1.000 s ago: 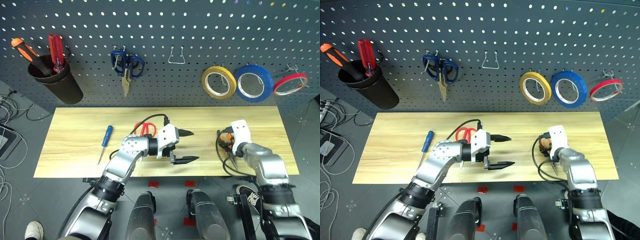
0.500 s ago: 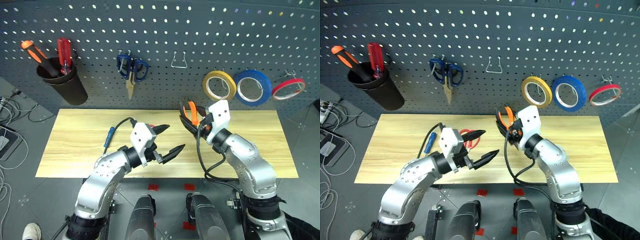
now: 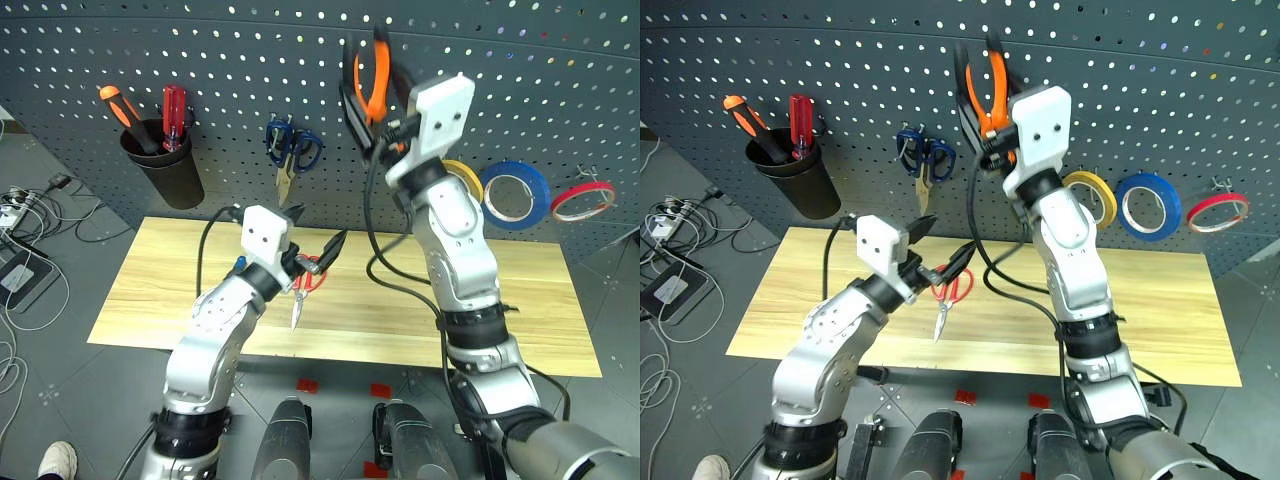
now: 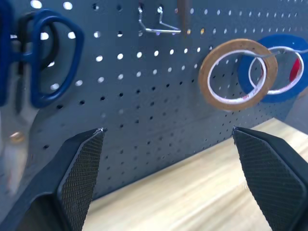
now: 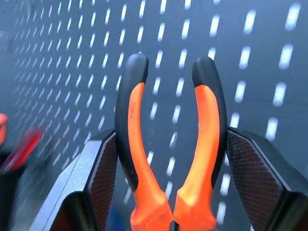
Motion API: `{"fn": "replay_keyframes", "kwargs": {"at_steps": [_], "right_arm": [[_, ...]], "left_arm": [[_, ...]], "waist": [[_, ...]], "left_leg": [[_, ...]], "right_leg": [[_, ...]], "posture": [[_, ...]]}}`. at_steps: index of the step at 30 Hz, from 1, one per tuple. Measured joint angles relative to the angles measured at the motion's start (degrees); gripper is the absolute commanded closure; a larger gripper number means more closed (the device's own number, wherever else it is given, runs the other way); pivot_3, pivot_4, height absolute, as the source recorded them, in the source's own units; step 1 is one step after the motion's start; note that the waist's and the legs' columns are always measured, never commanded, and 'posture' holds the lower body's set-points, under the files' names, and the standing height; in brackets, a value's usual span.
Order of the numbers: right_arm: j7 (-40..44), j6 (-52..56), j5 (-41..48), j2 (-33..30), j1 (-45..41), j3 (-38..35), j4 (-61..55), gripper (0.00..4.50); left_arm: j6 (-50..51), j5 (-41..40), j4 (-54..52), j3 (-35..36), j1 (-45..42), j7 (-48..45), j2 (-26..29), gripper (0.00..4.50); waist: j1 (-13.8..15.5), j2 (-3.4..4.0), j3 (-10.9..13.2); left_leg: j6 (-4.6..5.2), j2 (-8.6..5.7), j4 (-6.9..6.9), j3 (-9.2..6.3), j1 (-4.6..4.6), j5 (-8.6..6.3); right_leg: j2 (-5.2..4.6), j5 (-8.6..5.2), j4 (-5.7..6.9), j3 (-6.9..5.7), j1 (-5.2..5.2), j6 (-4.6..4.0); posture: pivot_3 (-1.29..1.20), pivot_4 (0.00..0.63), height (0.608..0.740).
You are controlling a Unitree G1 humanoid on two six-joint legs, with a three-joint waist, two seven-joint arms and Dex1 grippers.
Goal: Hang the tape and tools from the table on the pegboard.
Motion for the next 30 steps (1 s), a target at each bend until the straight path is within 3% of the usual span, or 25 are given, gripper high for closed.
{"fn": "replay_keyframes", "kwargs": {"at_steps": [8, 19, 23, 30], "right_arm": [[-6.3, -13.7, -3.8, 0.6, -4.2, -1.6, 15.4, 1.39], [-11.4, -20.0, -4.8, 1.3, -3.3, -2.3, 27.2, 1.39], [-12.1, -20.2, -5.1, 1.4, -3.0, -2.2, 27.3, 0.11], [-11.2, -17.9, -4.9, -0.1, 1.8, -2.3, 22.5, 0.05]], "left_arm": [[-5.2, 0.9, 10.1, -0.4, -8.9, -1.1, -0.7, 0.00], [-6.7, 0.9, 12.1, -1.5, -10.5, -3.2, -0.6, 0.00], [-6.6, 0.8, 12.1, -1.6, -10.5, -3.4, -0.6, 0.00], [-6.3, 0.8, 12.1, -1.6, -10.3, -3.6, -0.4, 0.00]], "waist": [[0.1, -0.02, -0.4], [0.1, -0.02, -0.4], [0.1, -0.02, -0.4], [0.2, 0.00, -0.4]], "left_leg": [[0.00, 0.02, 0.00, 0.11, 0.01, 0.00], [0.00, 0.04, 0.01, 0.13, 0.01, 0.00], [0.00, 0.03, 0.02, 0.13, 0.01, 0.00], [0.00, 0.02, 0.04, 0.13, 0.01, 0.00]], "right_leg": [[0.00, 0.00, 0.20, 0.06, -0.06, 0.00], [0.01, 0.00, 0.24, 0.09, -0.08, -0.01], [0.01, 0.00, 0.25, 0.09, -0.07, -0.01], [0.00, 0.00, 0.25, 0.10, -0.06, -0.01]], "posture": [[0.20, 0.170, 0.740], [0.20, 0.180, 0.740], [0.20, 0.180, 0.740], [0.18, 0.192, 0.740]]}}
